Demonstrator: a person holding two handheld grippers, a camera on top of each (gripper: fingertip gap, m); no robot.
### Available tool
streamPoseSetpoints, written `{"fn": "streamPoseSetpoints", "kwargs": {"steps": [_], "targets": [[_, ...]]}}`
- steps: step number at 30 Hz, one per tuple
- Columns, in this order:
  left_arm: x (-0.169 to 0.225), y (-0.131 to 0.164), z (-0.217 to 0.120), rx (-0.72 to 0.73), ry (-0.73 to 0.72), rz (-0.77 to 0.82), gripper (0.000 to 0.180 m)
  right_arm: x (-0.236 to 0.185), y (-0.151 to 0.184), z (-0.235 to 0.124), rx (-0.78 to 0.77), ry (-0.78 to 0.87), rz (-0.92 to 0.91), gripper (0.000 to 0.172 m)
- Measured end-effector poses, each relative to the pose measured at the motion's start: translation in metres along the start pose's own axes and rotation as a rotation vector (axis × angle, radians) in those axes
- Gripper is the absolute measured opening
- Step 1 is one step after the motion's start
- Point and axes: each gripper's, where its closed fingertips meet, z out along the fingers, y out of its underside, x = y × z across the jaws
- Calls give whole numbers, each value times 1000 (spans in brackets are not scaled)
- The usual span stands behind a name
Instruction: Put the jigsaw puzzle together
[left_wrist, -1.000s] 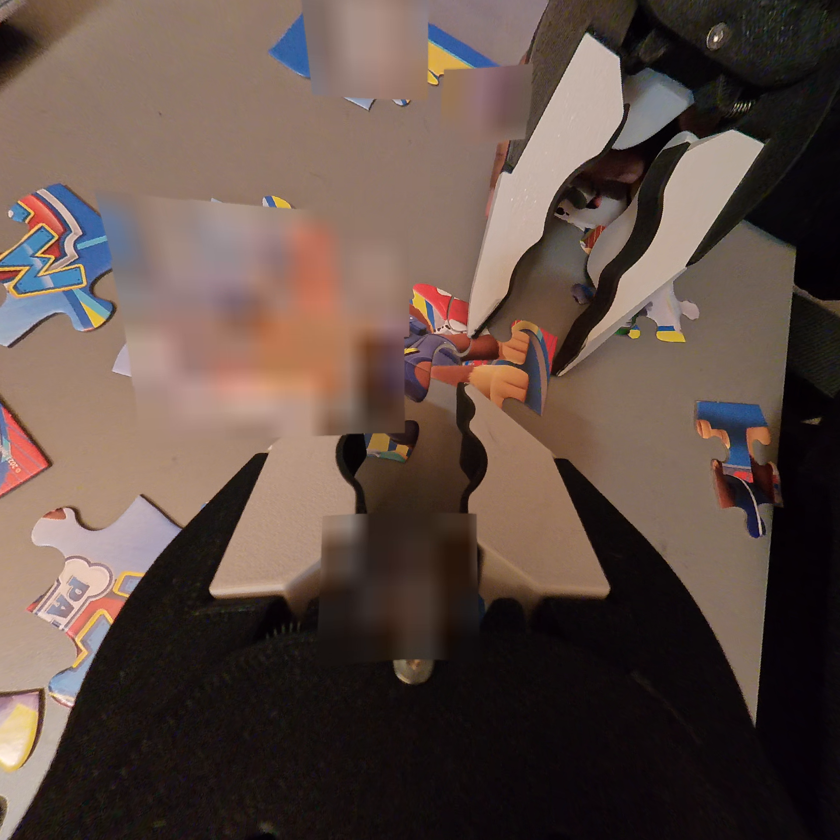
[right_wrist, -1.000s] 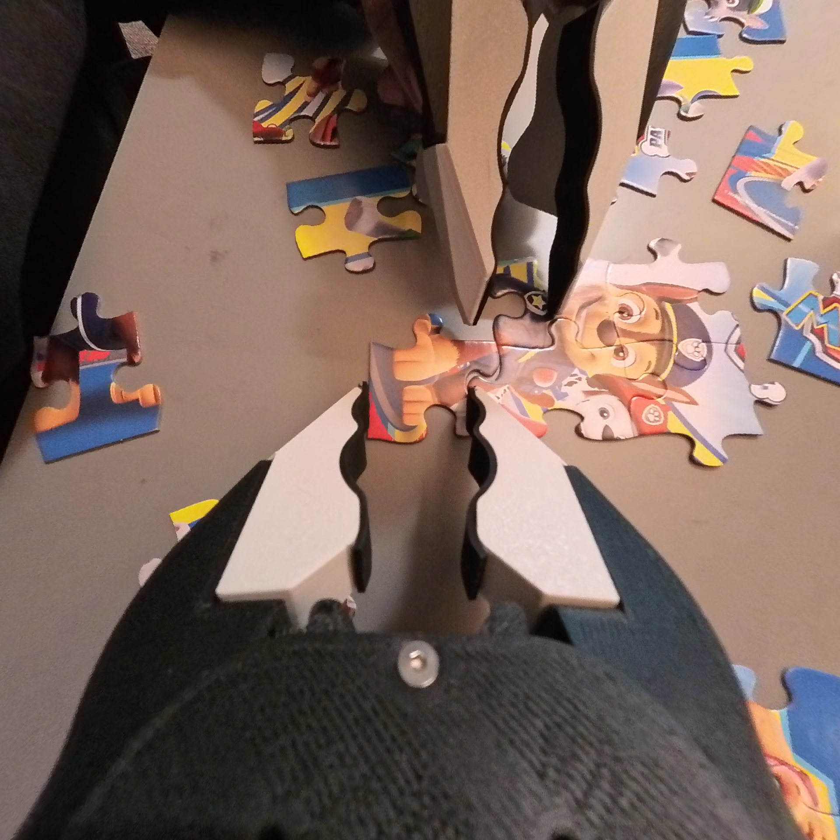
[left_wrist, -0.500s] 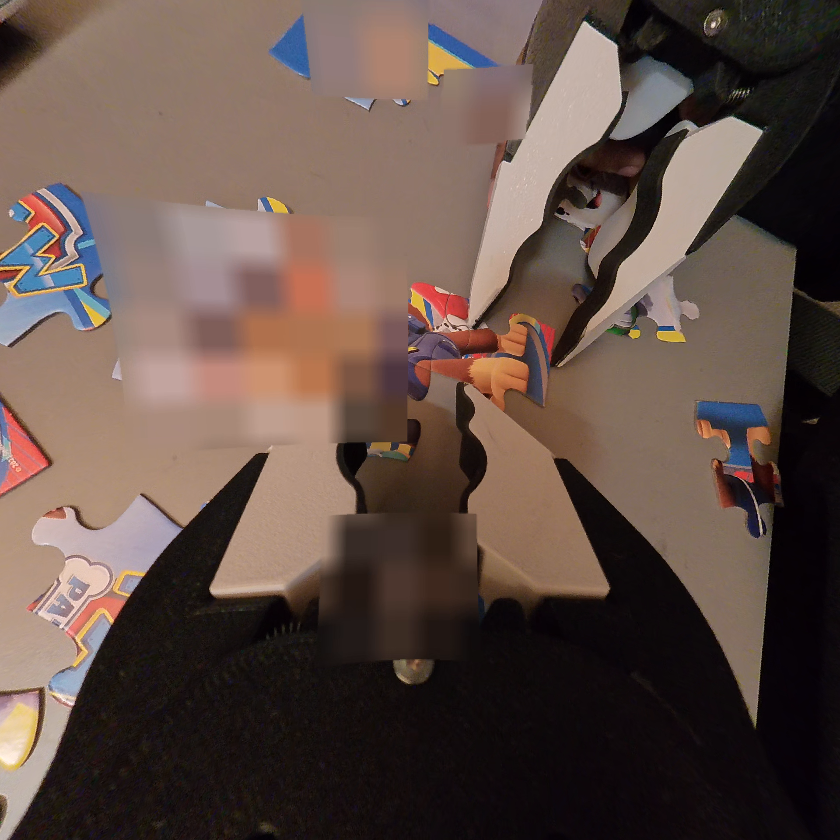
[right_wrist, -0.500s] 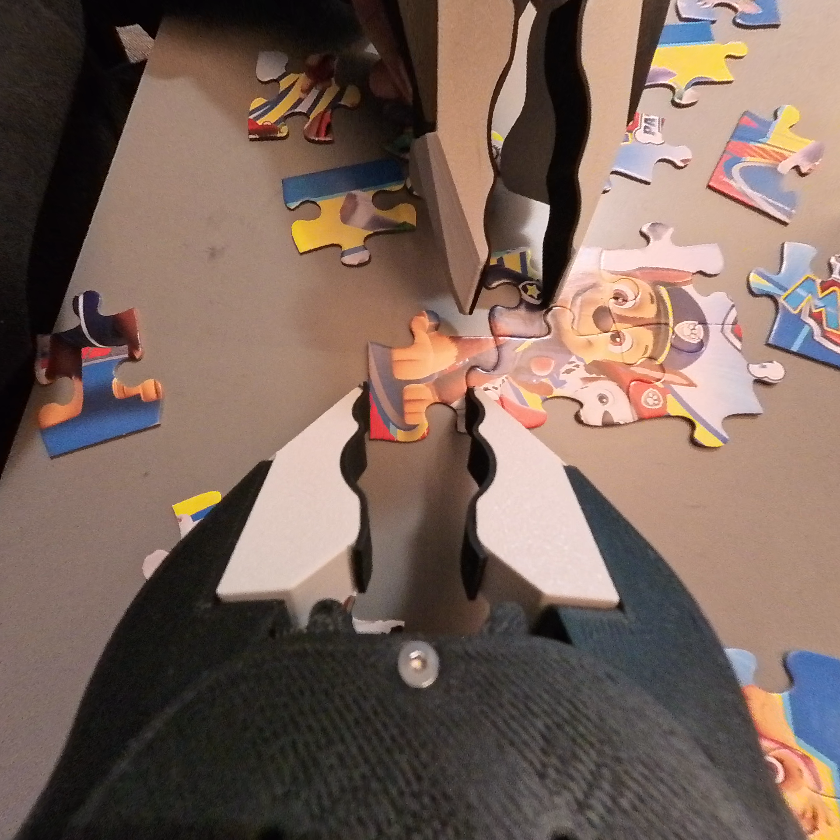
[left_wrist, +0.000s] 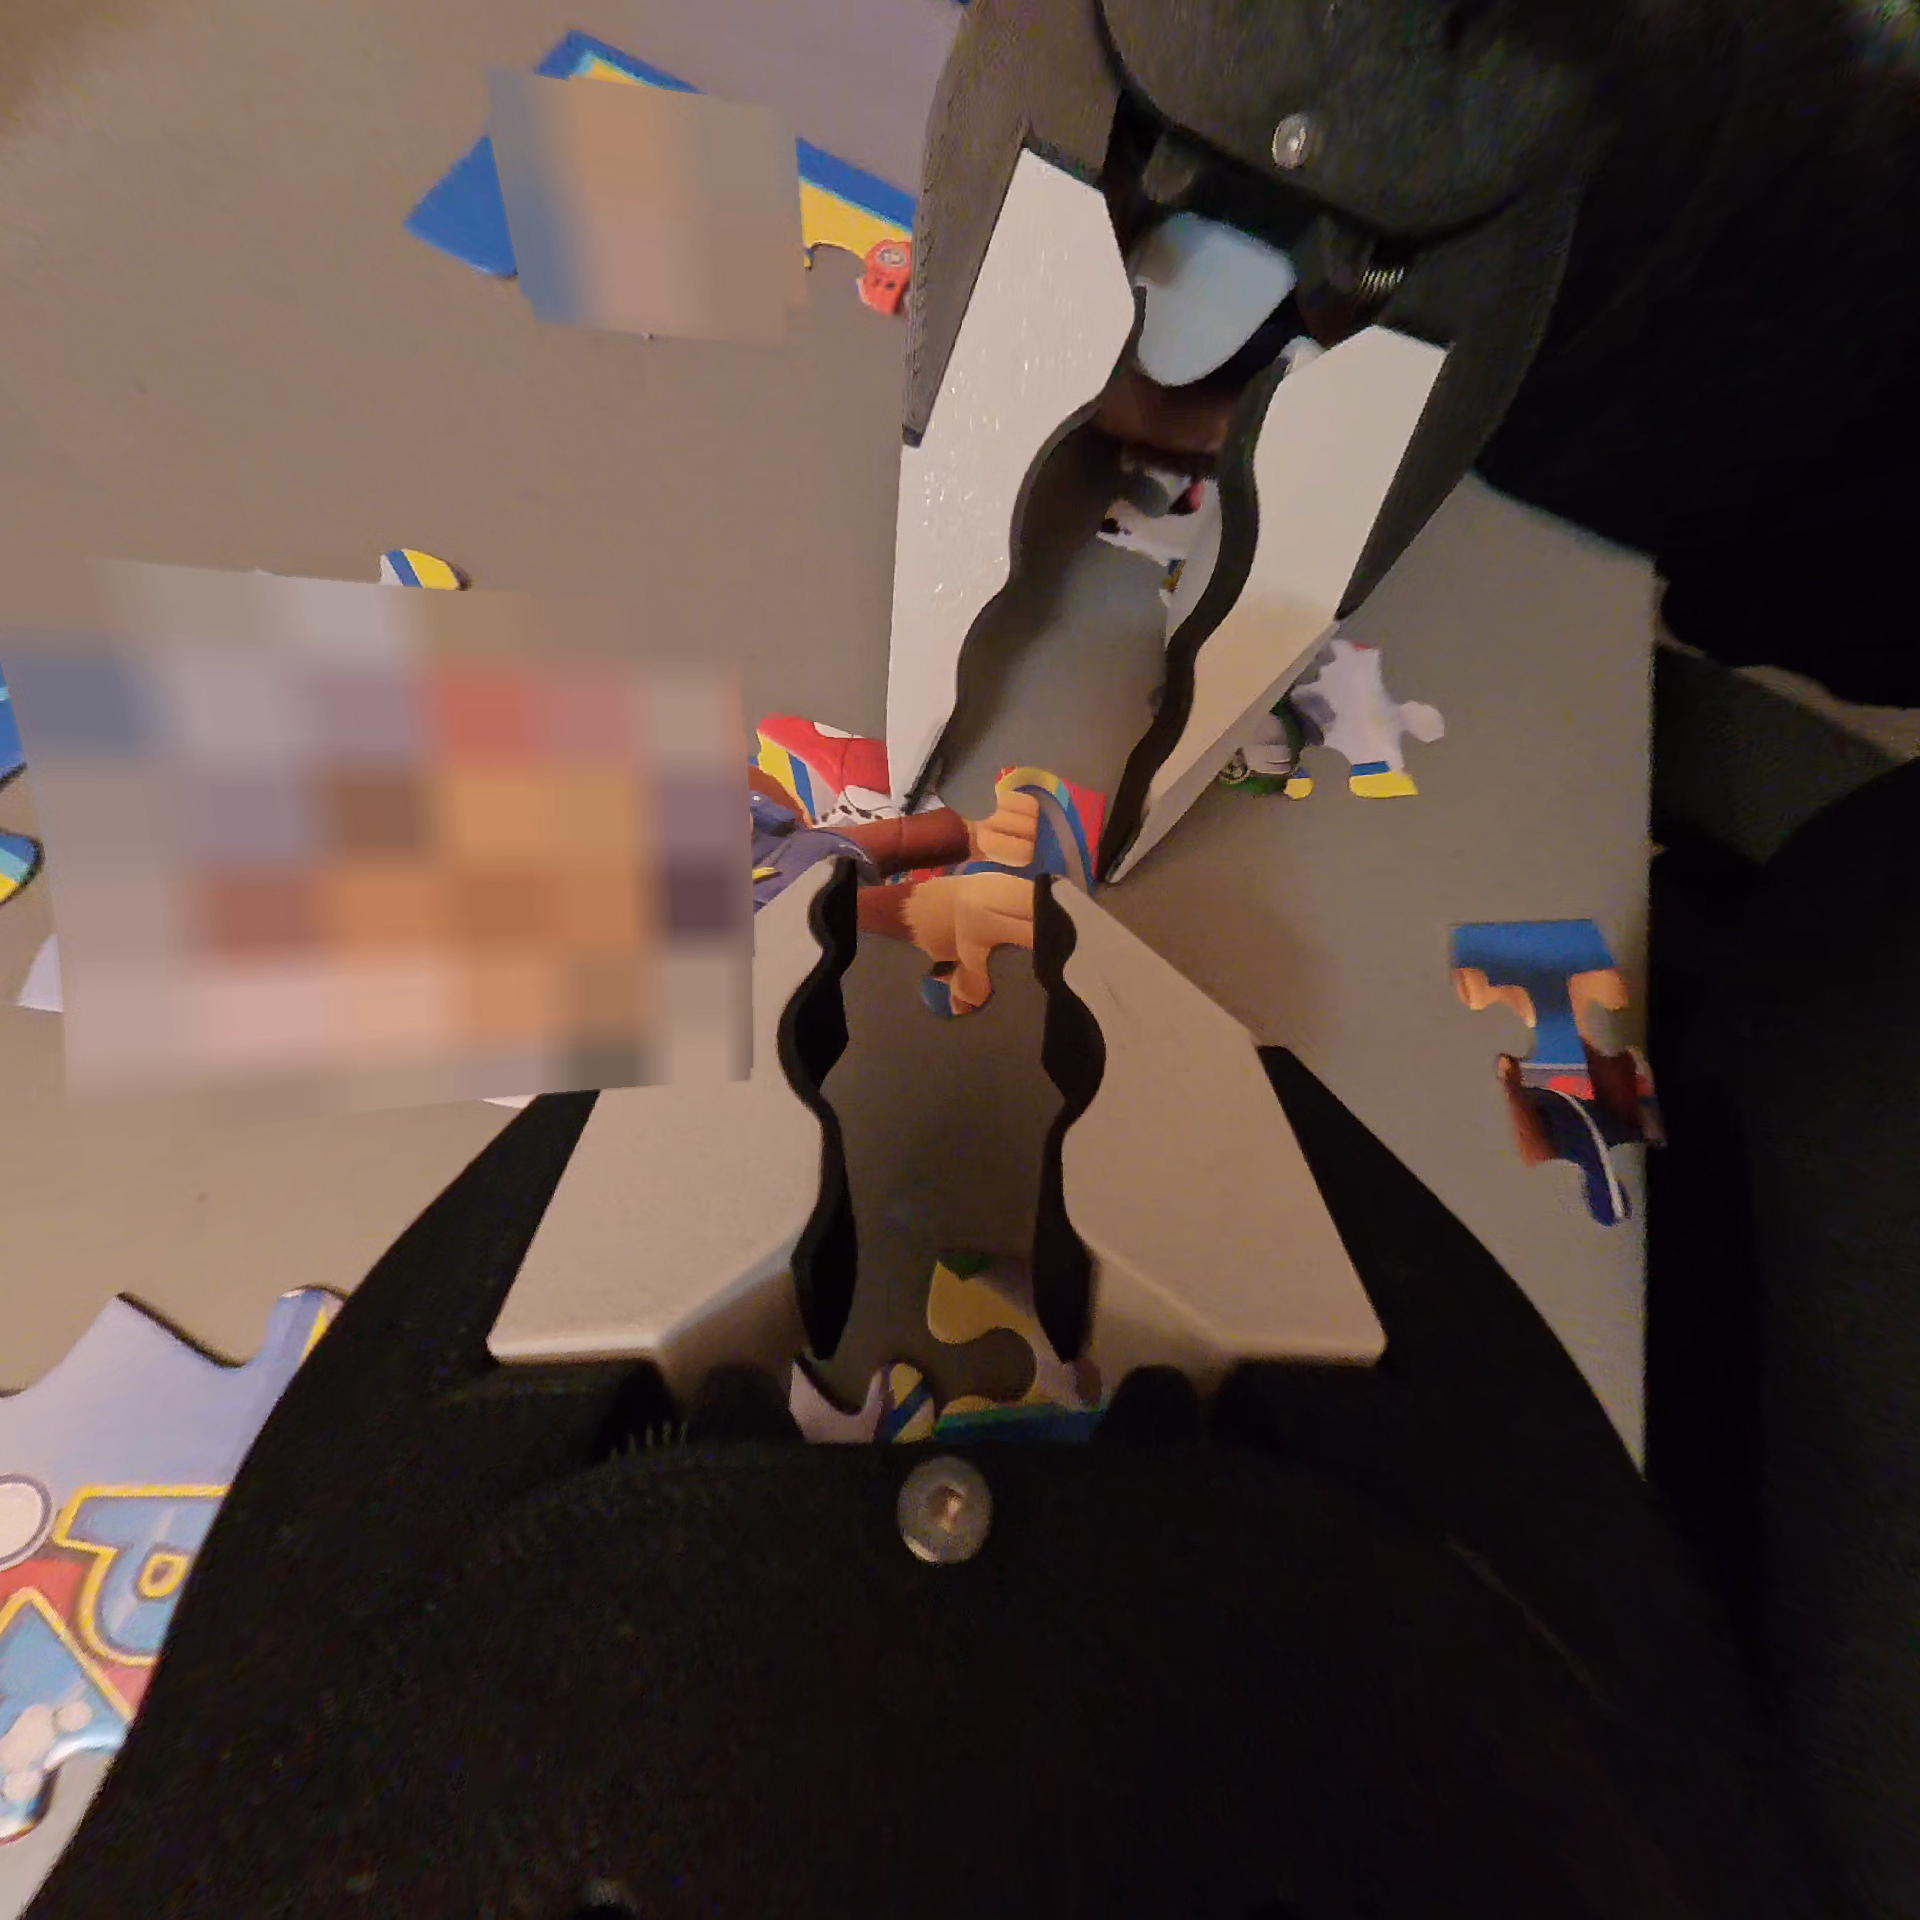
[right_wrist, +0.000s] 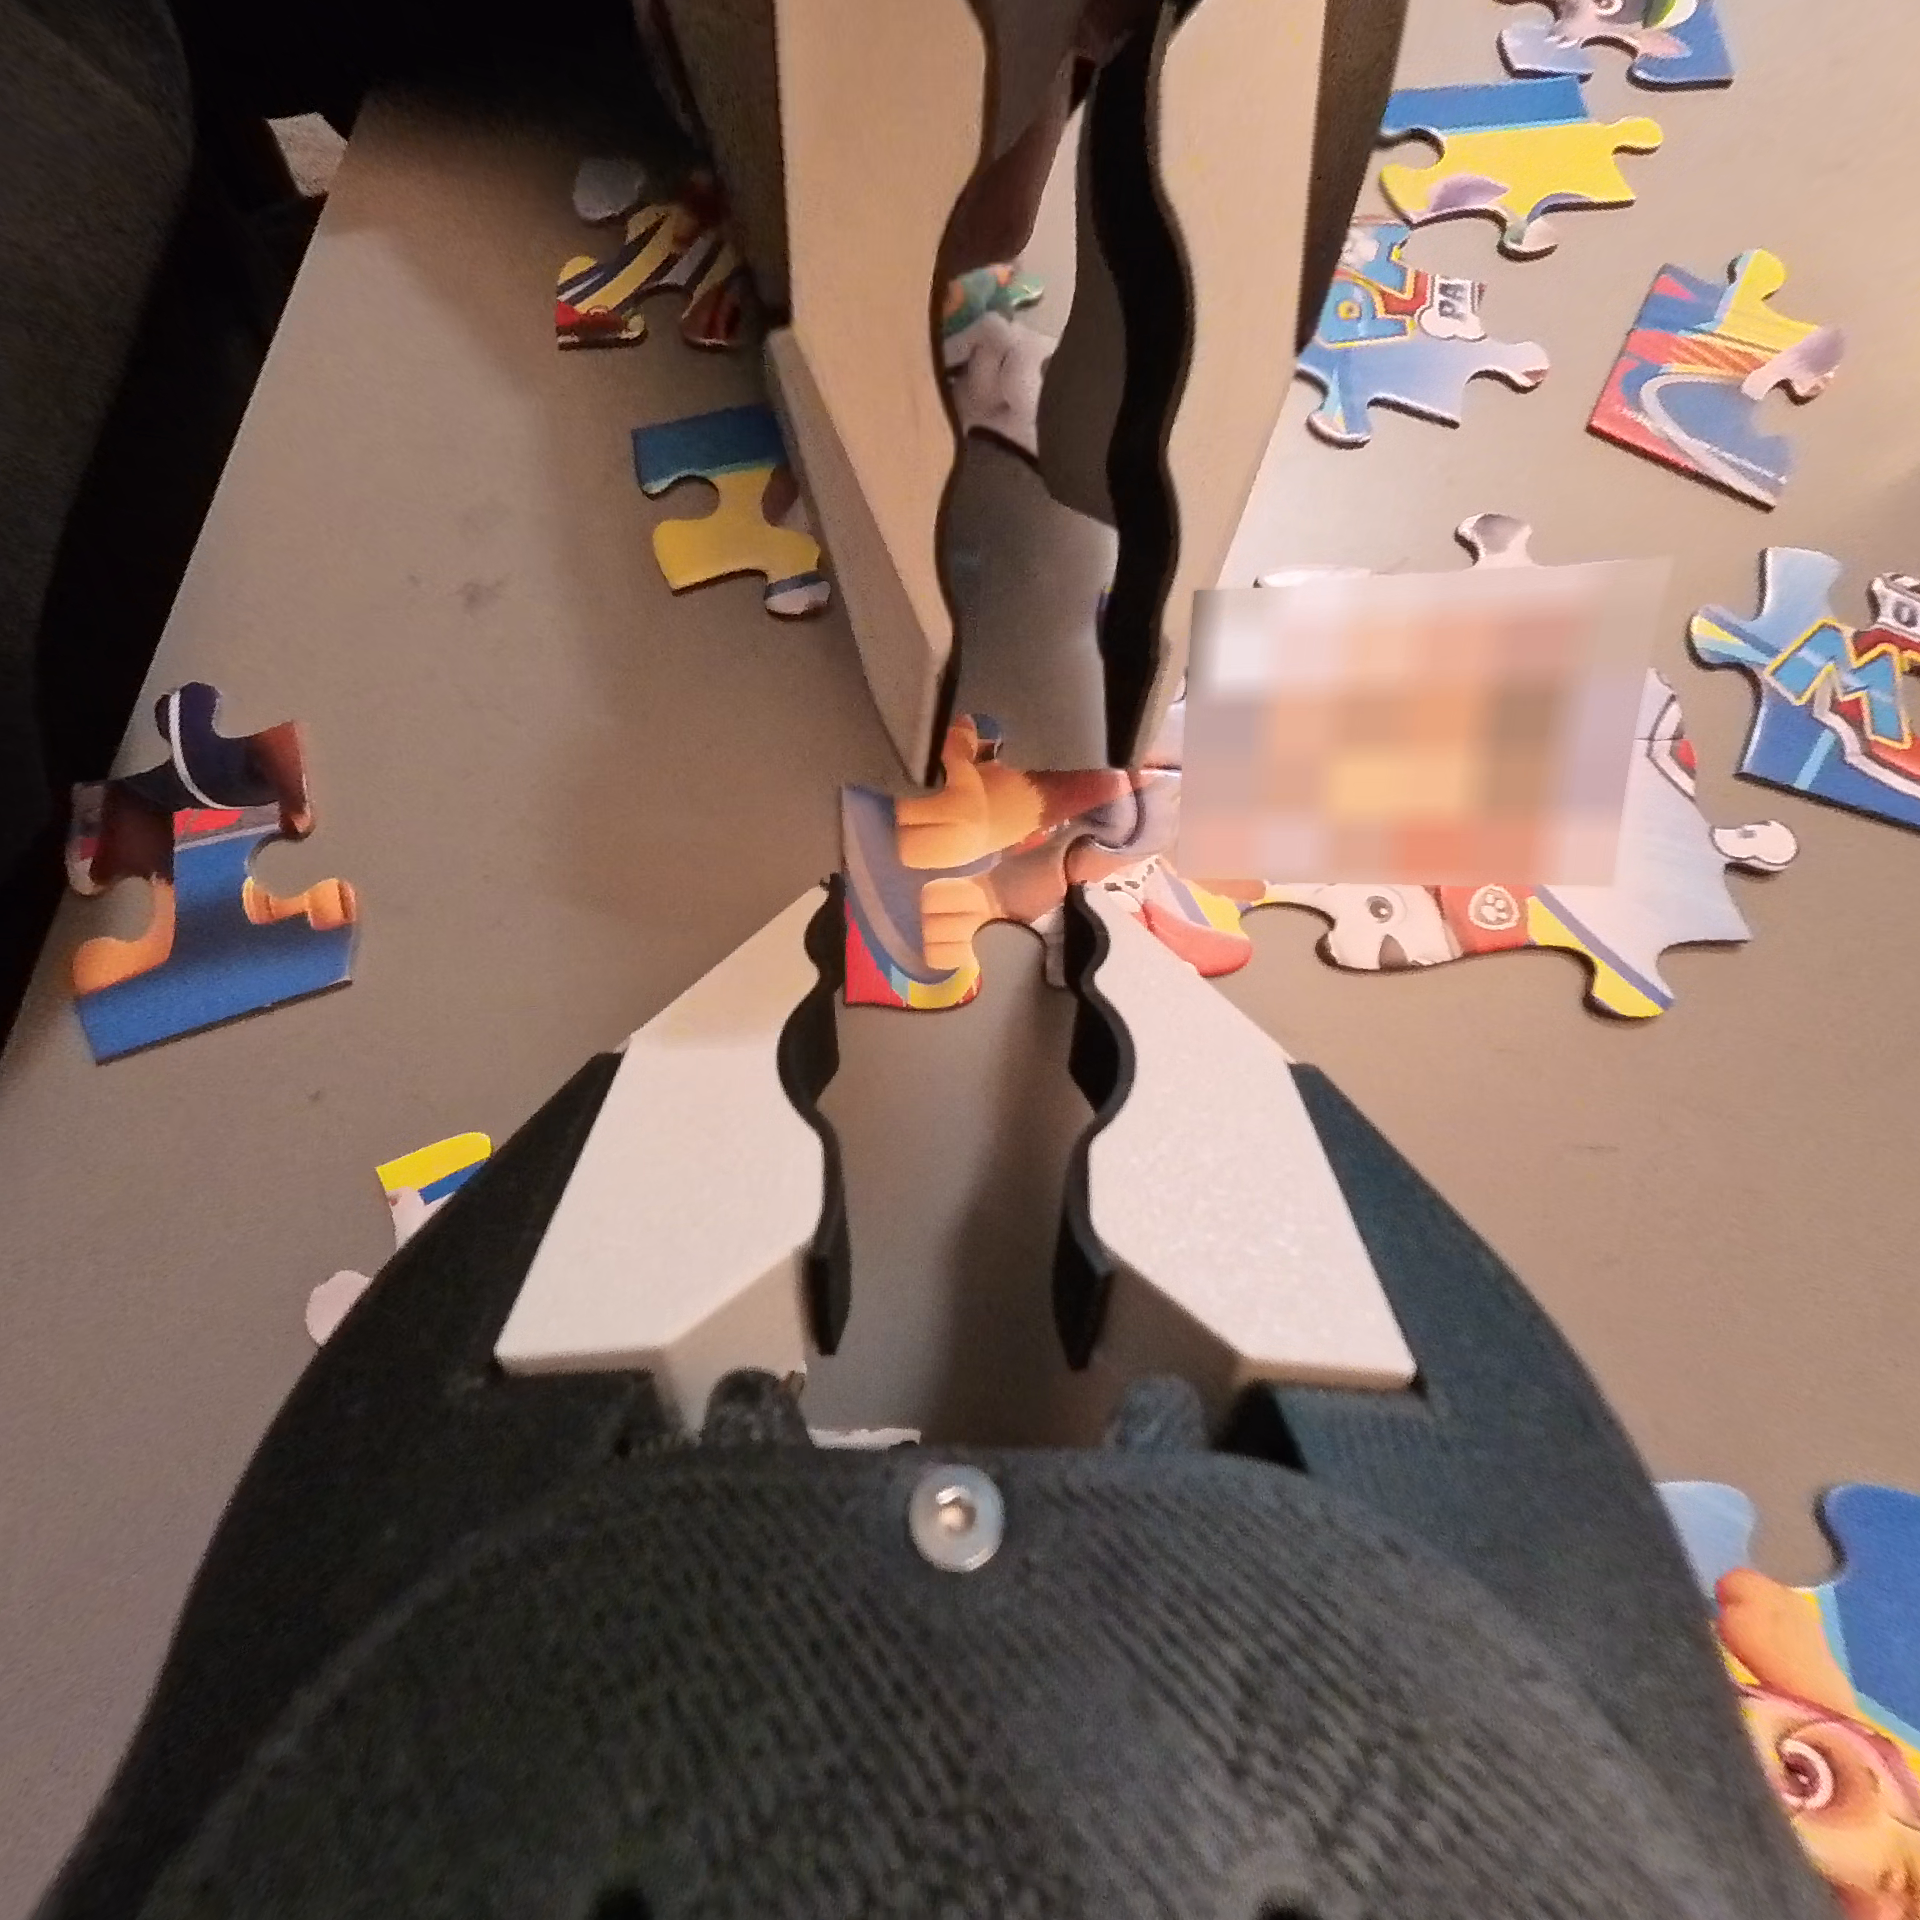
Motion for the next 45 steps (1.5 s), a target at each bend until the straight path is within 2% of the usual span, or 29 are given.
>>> {"fn": "streamPoseSetpoints", "kwargs": {"steps": [4, 6, 9, 12, 26, 28, 35, 37, 39, 45], "targets": [[-7, 10, 7, -67, -86, 62, 27, -1, -2, -2, -2, -13, 8, 40], [-7, 10, 7, -69, -104, 83, 25, 1, -10, -8, 47, -7, 15, 38], [-7, 10, 7, -66, -100, 78, 25, 10, -14, -14, 81, 47, 4, 33], [-8, 10, 7, -66, -101, 77, 25, 15, 1, -8, 2, 72, 10, 33], [-8, 10, 7, -63, -100, 67, 24, 11, 0, -4, 24, 9, 114, 32], [-8, 10, 7, -62, -99, 64, 24, 16, 3, -4, 26, 50, 89, 21], [-8, 10, 7, -61, -98, 59, 23, 13, -4, -6, 45, 28, 88, 20], [-8, 10, 7, -61, -98, 59, 23, 18, -11, -10, 89, 45, 112, 11], [-8, 10, 7, -61, -96, 56, 23, 30, 2, -9, 19, 121, 96, 0], [-9, 10, 7, -59, -92, 48, 23, 31, 6, -7, -16, 146, 85, 0]]}}
